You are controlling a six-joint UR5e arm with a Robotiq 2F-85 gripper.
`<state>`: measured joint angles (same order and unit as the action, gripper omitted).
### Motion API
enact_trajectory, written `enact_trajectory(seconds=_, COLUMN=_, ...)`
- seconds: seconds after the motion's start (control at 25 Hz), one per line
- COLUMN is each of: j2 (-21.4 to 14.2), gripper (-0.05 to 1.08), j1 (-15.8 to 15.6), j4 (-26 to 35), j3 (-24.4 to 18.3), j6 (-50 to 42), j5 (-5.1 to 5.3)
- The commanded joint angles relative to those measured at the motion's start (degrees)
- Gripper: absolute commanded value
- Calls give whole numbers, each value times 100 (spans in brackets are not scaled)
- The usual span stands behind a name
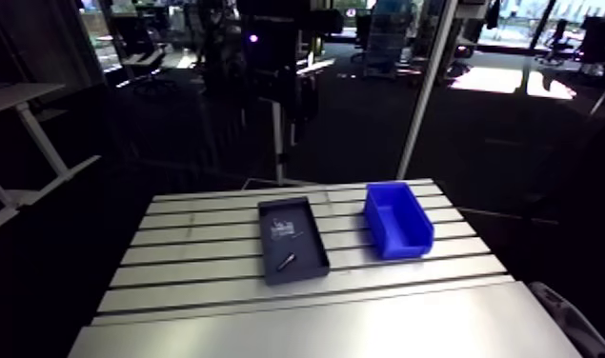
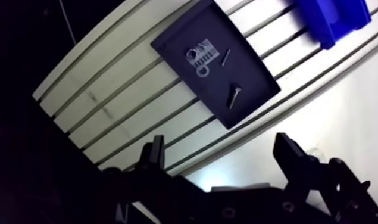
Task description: Pick up the M10 bolt from the tray and put it into the blue bin.
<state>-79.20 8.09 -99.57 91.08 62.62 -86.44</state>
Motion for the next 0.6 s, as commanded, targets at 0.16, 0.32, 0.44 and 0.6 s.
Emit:
enact_trajectory(seconds=0.16, j2=41, gripper=11, j1=0, j4=-137, j3=442, j6=-62, j5=-79)
enact_trajectory(seconds=0.32, j2=-3, gripper=25, j1=9, j4=-366, j3=723, j6=-80, j5=-149)
enact_trajectory(seconds=0.44, j2=-47, gripper=38, j1=9, j4=-586, j3=978, j6=-387, j5=-395)
enact_trajectory(seconds=0.6, j2=-29, gripper=42, j1=-26, j4=-894, j3=1224, j6=-546, j5=-632)
